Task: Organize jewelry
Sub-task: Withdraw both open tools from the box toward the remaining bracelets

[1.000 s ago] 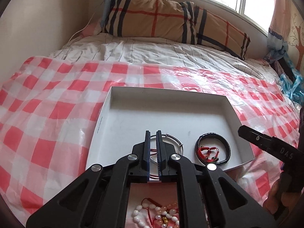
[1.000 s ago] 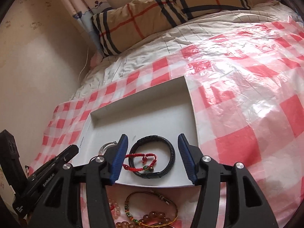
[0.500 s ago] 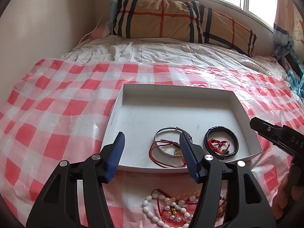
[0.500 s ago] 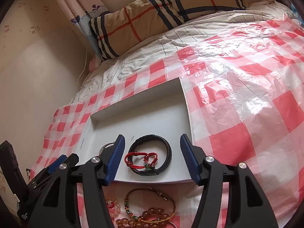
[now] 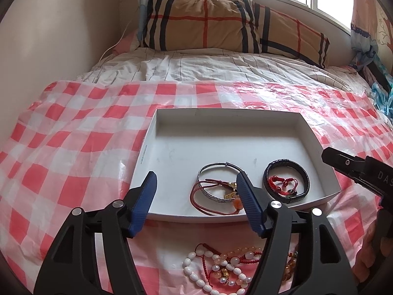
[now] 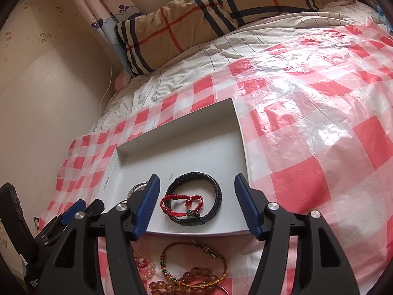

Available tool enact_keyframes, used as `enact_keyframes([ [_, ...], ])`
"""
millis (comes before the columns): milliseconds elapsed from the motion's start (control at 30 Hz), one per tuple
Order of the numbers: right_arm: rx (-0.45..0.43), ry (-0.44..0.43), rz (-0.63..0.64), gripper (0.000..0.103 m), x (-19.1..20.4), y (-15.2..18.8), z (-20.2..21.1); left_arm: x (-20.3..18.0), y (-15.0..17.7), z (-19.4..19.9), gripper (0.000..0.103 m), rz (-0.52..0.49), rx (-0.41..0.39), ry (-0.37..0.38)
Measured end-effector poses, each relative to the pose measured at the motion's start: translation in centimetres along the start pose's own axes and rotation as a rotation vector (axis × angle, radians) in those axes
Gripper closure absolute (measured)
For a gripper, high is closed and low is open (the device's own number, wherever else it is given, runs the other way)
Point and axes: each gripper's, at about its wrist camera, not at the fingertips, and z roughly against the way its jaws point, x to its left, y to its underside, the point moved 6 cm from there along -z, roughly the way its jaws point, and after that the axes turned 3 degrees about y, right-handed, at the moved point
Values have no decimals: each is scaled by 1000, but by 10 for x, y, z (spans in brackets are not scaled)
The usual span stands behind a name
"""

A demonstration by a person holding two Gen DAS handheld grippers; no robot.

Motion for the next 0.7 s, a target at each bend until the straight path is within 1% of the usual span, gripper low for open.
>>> enact_keyframes([
  [100,-1,1,0,42,0,0,0,3,-1,0,38,7,-3,-1],
  [367,-3,3,-4,41,-4,-2,2,32,-3,-5,36,120,26,16],
  [567,10,13,5,41,-6,-1,5,33,-3,-4,36,115,24,13],
  [633,42,18,6,41,-9,4,9,31,-3,-2,36,111,21,18],
  [700,72,46,30,41,-12,14,15,29,-3,3,36,95,12,46],
])
